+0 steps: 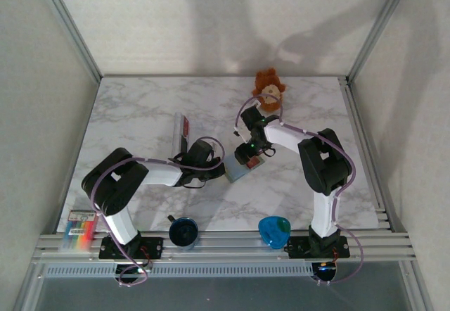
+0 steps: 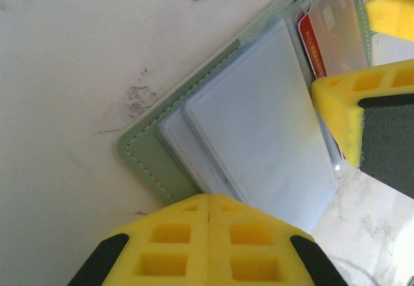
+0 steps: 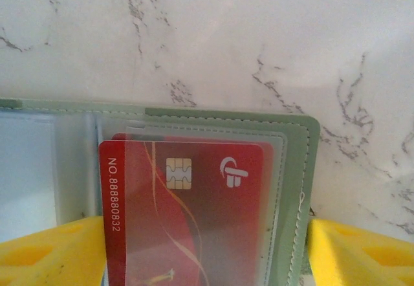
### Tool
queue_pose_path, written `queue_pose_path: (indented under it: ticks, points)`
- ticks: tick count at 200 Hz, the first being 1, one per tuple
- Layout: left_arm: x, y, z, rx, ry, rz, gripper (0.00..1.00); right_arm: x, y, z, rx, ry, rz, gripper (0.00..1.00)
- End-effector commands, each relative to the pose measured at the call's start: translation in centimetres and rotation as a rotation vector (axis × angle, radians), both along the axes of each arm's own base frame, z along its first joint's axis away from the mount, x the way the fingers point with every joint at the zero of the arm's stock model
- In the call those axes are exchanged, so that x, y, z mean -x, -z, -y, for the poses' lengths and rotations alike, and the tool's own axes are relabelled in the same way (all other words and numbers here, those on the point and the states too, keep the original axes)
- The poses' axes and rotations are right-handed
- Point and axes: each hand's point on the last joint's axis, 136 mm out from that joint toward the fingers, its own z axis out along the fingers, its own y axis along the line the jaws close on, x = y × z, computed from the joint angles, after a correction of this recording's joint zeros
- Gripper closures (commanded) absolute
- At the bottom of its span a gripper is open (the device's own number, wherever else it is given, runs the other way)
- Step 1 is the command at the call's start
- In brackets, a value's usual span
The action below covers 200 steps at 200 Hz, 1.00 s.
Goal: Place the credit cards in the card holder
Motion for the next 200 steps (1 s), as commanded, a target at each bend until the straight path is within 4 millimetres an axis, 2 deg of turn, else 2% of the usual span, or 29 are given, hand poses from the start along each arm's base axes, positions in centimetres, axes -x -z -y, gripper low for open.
queue_pose_path:
  ticks: [1, 36, 65, 88, 110, 123, 149, 177, 185, 200]
  points:
    - [1.9, 2.4, -2.6, -0.111, -0.01, -0.082, 0.96, 1.1, 1.2, 2.2, 0.075, 0.085, -0.068, 0.24]
    - [1.2, -0.6, -2.1, -0.09, 0.003, -0.039, 0.93, 3.7, 0.3, 2.4, 0.052, 0.283, -0.129, 0.25]
    - [0.0, -5.0, -1.5, -0.07, 0.016, 0.035, 0.88, 5.9, -0.3, 2.4, 0.021, 0.434, -0.128, 0.18]
    - [-0.6, -9.1, -1.5, -0.05, 0.011, 0.105, 0.83, 6.6, -0.8, 3.5, 0.025, 0.565, -0.096, 0.1]
    - [-0.9, -12.4, -2.4, -0.038, -0.005, 0.148, 0.79, 6.8, -2.3, 3.8, -0.038, 0.638, -0.036, 0.08]
    - [-1.0, -13.7, -3.4, -0.045, -0.024, 0.161, 0.73, 6.7, -3.4, 4.0, -0.074, 0.648, 0.003, 0.07]
    - [-1.1, -15.6, -6.6, -0.059, -0.082, 0.194, 0.51, 5.8, -7.2, 4.1, -0.148, 0.637, 0.117, 0.01]
    - [-1.7, -15.9, -11.6, -0.072, -0.192, 0.17, 0.48, 4.7, -10.9, 3.6, -0.231, 0.639, 0.199, 0.01]
    - [-1.8, -16.1, -13.1, -0.068, -0.222, 0.169, 0.48, 4.0, -11.9, 4.6, -0.209, 0.685, 0.254, 0.01]
    - [-2.1, -16.1, -16.0, -0.066, -0.303, 0.169, 0.43, 3.6, -13.2, 8.2, -0.108, 0.814, 0.367, 0.01]
